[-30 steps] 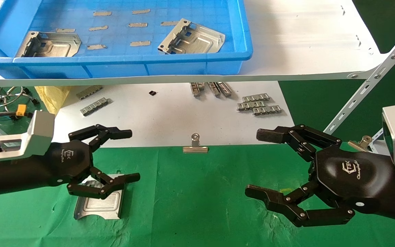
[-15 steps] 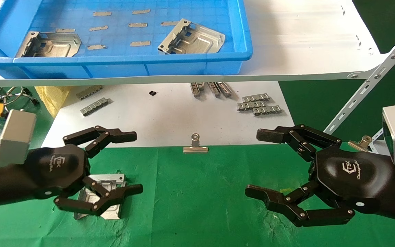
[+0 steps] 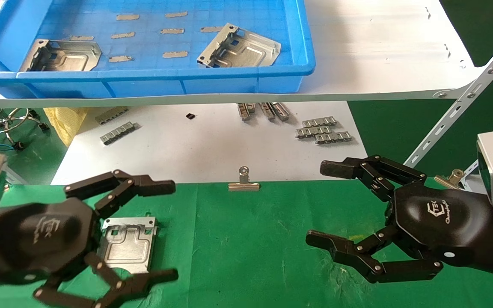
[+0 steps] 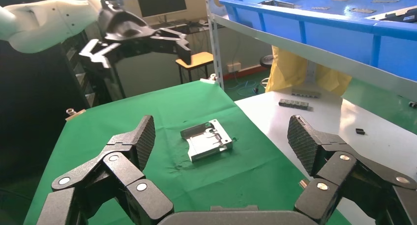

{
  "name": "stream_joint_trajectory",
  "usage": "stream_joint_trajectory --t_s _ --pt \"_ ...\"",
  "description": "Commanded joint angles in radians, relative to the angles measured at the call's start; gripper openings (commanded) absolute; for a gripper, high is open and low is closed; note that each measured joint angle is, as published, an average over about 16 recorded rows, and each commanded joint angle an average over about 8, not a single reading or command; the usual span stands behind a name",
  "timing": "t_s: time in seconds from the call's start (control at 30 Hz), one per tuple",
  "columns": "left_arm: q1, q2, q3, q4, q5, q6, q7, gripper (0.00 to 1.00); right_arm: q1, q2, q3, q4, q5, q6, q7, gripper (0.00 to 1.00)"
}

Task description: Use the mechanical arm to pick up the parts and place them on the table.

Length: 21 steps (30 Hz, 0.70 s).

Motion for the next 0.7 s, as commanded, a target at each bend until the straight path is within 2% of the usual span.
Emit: stream_joint_trajectory --t_s 0.03,0.23,0.7 --pt "0.02 -0.009 -0.023 -0.04 -0.004 -0.003 -0.025 1.0 0.0 0.0 0.0 0.0 0.0 0.0 0.0 1.0" --pt "0.044 -0.019 -0.051 -0.086 -0.011 -0.007 -0.045 1.0 0.0 0.0 0.0 0.0 0.0 0.0 0.0 1.0" --pt "0.033 -0.015 -0.037 -0.063 -0.009 -0.007 -0.036 1.0 0.0 0.0 0.0 0.0 0.0 0.0 0.0 1.0"
